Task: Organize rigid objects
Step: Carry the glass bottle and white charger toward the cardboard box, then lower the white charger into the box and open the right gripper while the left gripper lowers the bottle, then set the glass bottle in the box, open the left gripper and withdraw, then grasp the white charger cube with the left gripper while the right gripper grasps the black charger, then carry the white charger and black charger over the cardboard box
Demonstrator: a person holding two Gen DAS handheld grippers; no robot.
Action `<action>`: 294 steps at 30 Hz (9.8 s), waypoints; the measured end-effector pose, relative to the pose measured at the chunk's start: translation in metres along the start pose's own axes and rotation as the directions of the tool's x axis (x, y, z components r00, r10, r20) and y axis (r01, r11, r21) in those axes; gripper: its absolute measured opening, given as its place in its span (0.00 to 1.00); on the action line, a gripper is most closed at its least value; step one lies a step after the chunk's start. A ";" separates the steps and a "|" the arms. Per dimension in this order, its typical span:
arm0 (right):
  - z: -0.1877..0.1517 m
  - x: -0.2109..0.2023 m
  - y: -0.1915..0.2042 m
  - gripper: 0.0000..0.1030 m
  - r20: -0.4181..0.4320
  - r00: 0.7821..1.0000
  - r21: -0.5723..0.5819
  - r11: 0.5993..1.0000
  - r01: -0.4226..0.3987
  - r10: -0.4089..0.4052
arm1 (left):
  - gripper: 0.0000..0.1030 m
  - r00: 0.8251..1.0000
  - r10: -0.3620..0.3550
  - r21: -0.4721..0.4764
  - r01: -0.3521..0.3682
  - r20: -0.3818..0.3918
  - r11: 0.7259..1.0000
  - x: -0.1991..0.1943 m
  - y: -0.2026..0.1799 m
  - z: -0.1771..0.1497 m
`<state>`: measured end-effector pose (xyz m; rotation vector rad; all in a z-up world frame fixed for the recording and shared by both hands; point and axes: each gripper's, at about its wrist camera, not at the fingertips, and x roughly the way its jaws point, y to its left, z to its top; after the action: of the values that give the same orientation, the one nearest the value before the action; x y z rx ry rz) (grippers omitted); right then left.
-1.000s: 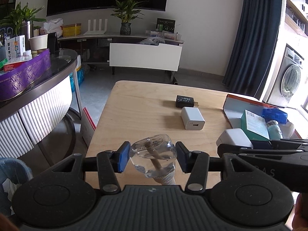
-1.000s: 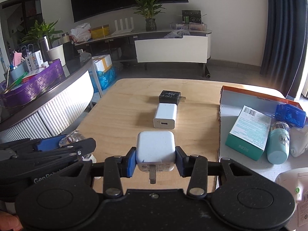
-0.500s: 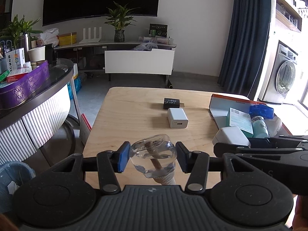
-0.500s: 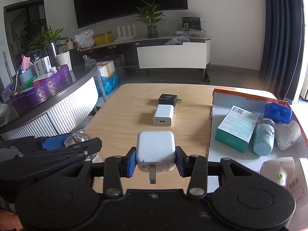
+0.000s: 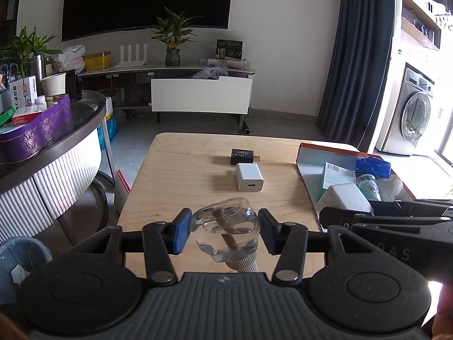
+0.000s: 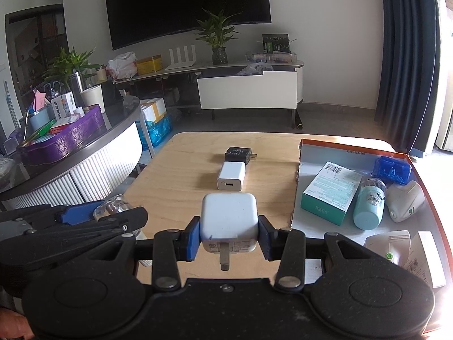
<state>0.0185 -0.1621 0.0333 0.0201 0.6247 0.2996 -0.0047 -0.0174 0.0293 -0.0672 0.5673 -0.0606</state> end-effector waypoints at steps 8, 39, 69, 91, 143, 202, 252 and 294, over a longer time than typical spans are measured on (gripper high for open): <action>0.000 -0.024 -0.011 0.50 0.040 0.999 0.010 1.000 0.003 -0.003 | 0.50 1.000 -0.006 0.028 0.006 0.016 1.000 -0.013 -0.018 0.000; -0.009 -0.083 -0.063 0.50 0.113 0.991 0.080 0.995 0.065 -0.074 | 0.50 0.996 -0.086 0.112 0.083 0.025 0.990 -0.027 -0.077 -0.004; -0.003 -0.097 -0.105 0.50 0.128 0.974 0.169 0.972 0.164 -0.186 | 0.50 0.984 -0.180 0.173 0.175 0.009 0.969 -0.012 -0.114 0.003; 0.010 -0.077 -0.149 0.50 0.101 0.970 0.179 0.963 0.202 -0.223 | 0.50 0.969 -0.244 0.171 0.246 -0.031 0.954 0.019 -0.138 0.013; 0.024 -0.029 -0.189 0.58 0.066 0.976 0.246 0.951 0.186 -0.208 | 0.73 0.950 -0.264 0.094 0.282 -0.167 0.955 0.078 -0.146 0.022; 0.060 0.055 -0.076 0.75 -0.015 0.999 0.032 0.999 0.030 -0.029 | 1.00 0.984 0.019 -0.042 -0.027 -0.175 0.999 0.107 -0.012 0.046; 0.115 0.259 -0.028 0.82 -0.274 0.942 -0.327 0.903 -0.279 0.192 | 0.40 0.981 -0.003 -0.112 -0.019 -0.196 0.994 0.145 0.046 0.026; 0.044 0.084 -0.010 0.64 -0.143 0.981 -0.016 0.991 -0.136 0.133 | 0.07 0.998 -0.002 -0.098 -0.005 -0.071 0.995 0.062 0.038 0.027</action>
<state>0.1109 -0.1446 0.0200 0.0162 0.7620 0.4427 0.0636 0.0166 0.0157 -0.1609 0.6408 -0.0332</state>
